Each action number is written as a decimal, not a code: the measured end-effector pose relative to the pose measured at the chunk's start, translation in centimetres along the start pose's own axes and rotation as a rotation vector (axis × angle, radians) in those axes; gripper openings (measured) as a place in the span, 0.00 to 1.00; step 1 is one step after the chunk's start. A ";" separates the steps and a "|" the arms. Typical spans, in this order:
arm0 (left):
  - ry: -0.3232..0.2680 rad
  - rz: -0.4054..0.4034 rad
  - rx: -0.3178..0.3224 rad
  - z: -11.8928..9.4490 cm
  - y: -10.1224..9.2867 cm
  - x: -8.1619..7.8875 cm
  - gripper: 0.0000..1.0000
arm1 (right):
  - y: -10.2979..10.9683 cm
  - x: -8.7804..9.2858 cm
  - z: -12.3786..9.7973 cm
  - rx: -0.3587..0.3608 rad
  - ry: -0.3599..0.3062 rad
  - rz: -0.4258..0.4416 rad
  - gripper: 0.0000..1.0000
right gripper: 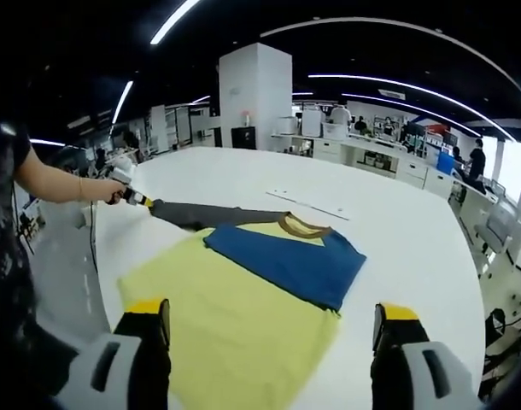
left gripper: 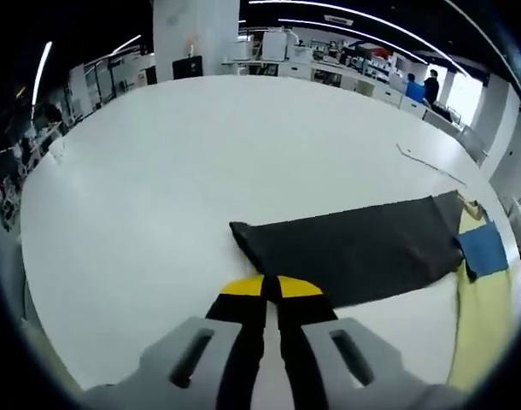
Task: Fold the garment on the visible template until the final outline fits inside the template.
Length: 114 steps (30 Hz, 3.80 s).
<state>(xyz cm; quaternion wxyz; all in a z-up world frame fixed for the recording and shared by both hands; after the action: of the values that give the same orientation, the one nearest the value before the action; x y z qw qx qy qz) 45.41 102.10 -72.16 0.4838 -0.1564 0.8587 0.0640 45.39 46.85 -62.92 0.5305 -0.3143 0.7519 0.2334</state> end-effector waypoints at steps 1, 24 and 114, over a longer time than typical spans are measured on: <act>-0.003 0.007 0.009 -0.1 -0.3 -0.2 0.01 | 0.0 -0.1 0.0 -0.002 -0.003 0.004 1.00; -0.048 0.105 0.132 -1.0 -6.4 -4.3 0.00 | 0.7 0.0 -0.4 -0.022 -0.031 0.027 1.00; -0.161 0.102 0.857 -3.3 -46.2 -7.9 0.00 | 1.0 1.9 -1.7 0.000 0.001 0.071 1.00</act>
<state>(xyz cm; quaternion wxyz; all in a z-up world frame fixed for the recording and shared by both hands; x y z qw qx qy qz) 61.87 59.30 -61.78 0.5667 0.1067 0.7738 -0.2623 43.11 45.94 -64.12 0.5215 -0.2875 0.7630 0.2516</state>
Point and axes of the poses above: the point that each gripper's makers call its tool centre point, and the gripper's own axes: z roughly forward along the fingers, y roughly to its left, x roughly out of its underside, the point moved 2 cm from there along -z, roughly backward along the fingers, and after that the axes turned 13 degrees about -y, right-handed, at the moved point
